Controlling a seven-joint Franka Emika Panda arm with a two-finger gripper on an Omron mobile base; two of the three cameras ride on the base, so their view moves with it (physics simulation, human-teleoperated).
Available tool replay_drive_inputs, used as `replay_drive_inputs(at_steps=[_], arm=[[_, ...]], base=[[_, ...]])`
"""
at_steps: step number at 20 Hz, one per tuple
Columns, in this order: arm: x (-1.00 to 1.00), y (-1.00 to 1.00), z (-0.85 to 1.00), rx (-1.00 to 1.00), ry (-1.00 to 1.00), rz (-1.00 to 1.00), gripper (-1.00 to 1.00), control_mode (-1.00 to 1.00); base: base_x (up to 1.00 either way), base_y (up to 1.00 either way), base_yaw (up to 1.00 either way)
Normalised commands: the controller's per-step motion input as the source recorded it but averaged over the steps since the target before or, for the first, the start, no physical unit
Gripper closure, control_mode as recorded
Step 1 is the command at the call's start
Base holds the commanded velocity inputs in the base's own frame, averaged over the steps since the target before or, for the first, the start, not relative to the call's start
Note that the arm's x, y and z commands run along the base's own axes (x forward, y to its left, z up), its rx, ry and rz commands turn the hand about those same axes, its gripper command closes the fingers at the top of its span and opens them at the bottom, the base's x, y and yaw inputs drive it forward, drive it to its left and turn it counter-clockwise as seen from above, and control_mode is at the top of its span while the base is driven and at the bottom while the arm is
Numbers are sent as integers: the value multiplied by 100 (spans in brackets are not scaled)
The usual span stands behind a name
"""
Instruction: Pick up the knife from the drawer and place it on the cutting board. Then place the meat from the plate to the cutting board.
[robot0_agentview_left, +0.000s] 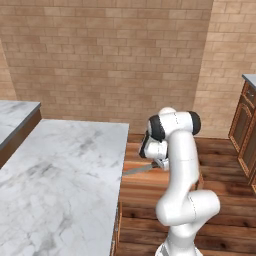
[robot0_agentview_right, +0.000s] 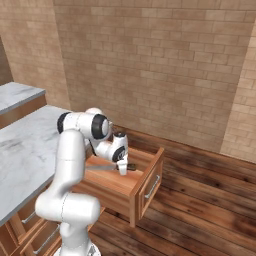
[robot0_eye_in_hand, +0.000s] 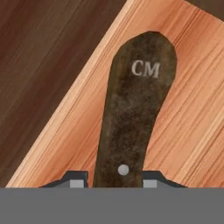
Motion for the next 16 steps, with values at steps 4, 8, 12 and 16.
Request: replay_drive_inputs(at_steps=[4, 8, 12, 16], arm=[[-23, -42, 80, 0, 11, 0, 100, -100], [-41, -37, 84, 0, 0, 0, 100, -100], [-24, -10, 84, -1, 0, 0, 100, -100], [-42, -16, 71, 0, -19, 0, 100, -100]], base=[[0, 0, 0], [0, 0, 0], [0, 0, 0], [0, 0, 0]])
